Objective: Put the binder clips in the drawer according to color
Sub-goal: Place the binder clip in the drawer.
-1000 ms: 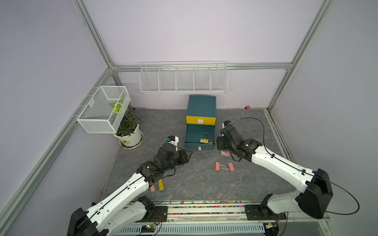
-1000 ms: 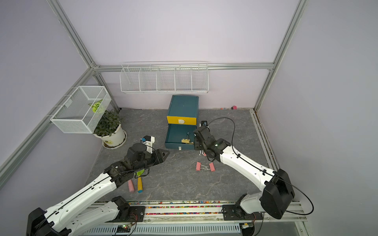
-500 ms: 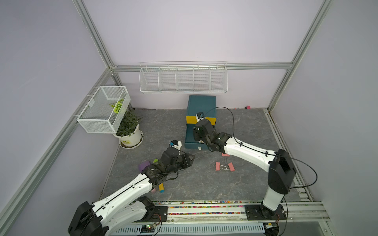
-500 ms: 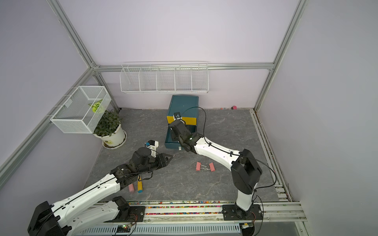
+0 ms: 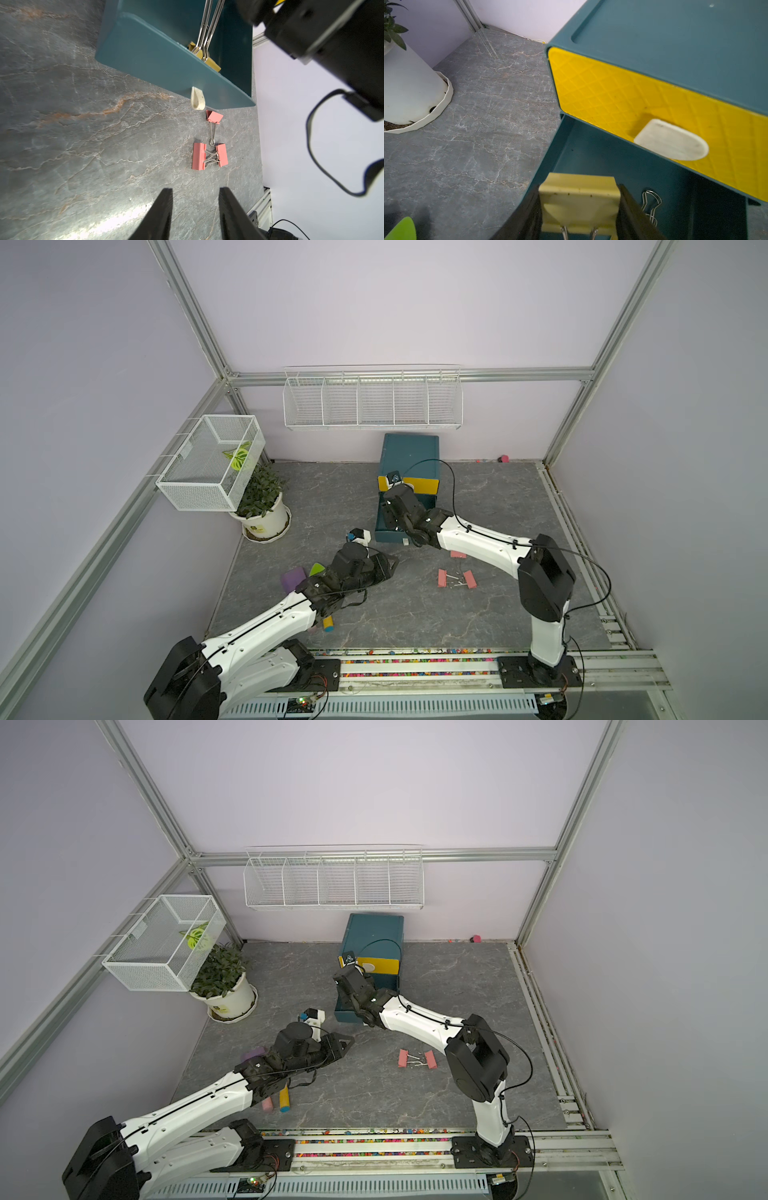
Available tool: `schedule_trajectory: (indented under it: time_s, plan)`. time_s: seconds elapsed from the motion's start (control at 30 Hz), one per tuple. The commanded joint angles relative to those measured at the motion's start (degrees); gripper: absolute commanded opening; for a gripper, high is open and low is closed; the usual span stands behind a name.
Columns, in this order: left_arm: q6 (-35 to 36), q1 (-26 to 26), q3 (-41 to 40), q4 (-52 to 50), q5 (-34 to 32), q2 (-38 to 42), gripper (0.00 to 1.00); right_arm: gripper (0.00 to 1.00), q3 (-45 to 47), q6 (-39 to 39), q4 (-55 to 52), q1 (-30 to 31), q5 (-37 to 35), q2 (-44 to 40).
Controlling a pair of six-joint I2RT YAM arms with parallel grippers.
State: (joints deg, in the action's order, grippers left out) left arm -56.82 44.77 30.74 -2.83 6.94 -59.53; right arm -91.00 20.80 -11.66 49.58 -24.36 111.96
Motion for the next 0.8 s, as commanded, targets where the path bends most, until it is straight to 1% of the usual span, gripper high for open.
schedule_trajectory:
  time_s: [0.0, 0.07, 0.23, 0.33, 0.43, 0.57, 0.63, 0.7, 0.77]
  plan:
    - [-1.92, 0.34, -0.42, 1.23, -0.34, -0.66, 0.41, 0.58, -3.18, 2.64, -5.68, 0.16, 0.07, 2.04]
    - [-3.4, 0.27, -0.45, 1.29, -0.78, -0.94, 0.4, 0.6, -4.61, 4.22, -8.37, 0.09, -0.33, 2.77]
    - [-7.85, 0.26, 0.1, 2.73, -0.88, -2.9, 0.39, 0.62, -5.15, 6.28, -10.83, -0.6, 1.78, 3.17]
    - [-9.18, 0.28, 1.5, 2.58, -0.72, -4.38, 0.39, 0.68, -5.07, 7.5, -11.96, -1.14, 2.82, 2.94]
    - [-10.4, 0.3, 1.96, 3.5, -0.52, -5.31, 0.37, 0.7, -4.9, 8.29, -13.62, -1.18, 1.45, 1.2]
    - [-14.28, 0.3, 0.83, 6.77, -1.11, -5.33, 0.35, 0.67, -0.13, 8.33, -11.0, -1.08, 0.9, -5.36]
    - [-17.06, 0.3, -0.41, 10.2, -1.47, -5.65, 0.35, 0.66, 2.86, 8.68, -9.93, -1.15, 0.2, -9.32]
    - [-20.68, 0.23, -2.11, 15.47, -1.7, -6.72, 0.32, 0.65, 6.26, 8.82, -9.45, -1.22, -0.71, -13.58]
    - [-23.41, 0.3, -3.13, 19.81, -1.83, -8.52, 0.31, 0.64, 9.87, 9.58, -9.18, -1.86, -0.5, -17.46]
